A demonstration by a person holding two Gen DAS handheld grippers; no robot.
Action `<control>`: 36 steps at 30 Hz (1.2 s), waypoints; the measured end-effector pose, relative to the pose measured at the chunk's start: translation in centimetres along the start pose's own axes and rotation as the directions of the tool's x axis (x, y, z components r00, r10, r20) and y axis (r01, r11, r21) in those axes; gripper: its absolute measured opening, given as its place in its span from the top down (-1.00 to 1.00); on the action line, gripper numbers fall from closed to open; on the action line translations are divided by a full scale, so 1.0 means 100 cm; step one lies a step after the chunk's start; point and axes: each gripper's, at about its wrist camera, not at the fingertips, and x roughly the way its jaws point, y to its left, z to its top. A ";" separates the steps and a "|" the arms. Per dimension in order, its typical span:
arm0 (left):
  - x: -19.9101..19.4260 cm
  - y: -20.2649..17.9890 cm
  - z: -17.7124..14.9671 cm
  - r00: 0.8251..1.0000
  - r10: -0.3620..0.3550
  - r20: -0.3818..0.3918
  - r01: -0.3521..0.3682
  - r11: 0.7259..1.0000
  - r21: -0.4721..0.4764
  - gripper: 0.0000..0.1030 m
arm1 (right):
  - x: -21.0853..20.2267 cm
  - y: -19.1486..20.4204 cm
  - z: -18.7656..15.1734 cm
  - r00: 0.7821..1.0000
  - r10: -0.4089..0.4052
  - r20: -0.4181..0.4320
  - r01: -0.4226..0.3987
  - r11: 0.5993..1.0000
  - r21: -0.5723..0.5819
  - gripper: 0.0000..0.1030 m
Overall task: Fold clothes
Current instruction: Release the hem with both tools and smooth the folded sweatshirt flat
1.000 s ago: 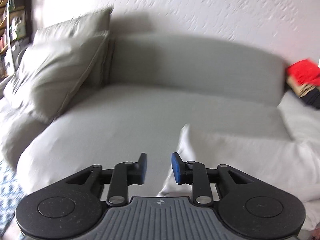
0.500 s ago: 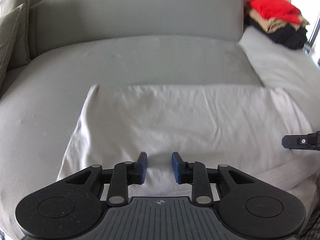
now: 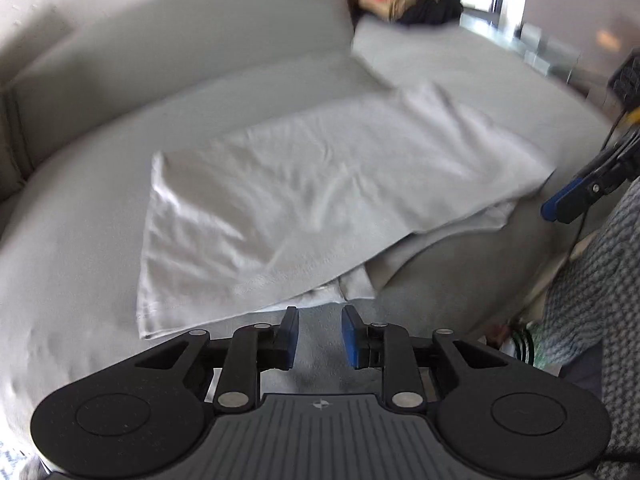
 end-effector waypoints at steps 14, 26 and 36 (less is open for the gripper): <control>0.102 -0.028 0.059 0.988 0.151 -0.025 -0.151 0.988 -0.016 0.46 | 0.048 0.022 0.045 0.874 -0.423 0.237 0.446 0.894 -0.050 0.36; 0.037 0.017 0.054 0.981 0.190 -0.033 -0.190 0.982 -0.003 0.47 | -0.016 0.012 0.035 0.890 -0.340 0.303 0.319 0.941 0.118 0.08; 0.138 0.016 0.129 0.987 0.158 -0.033 -0.161 0.976 -0.144 0.37 | -0.023 -0.068 0.129 0.770 -0.494 0.403 0.313 0.844 0.435 -0.19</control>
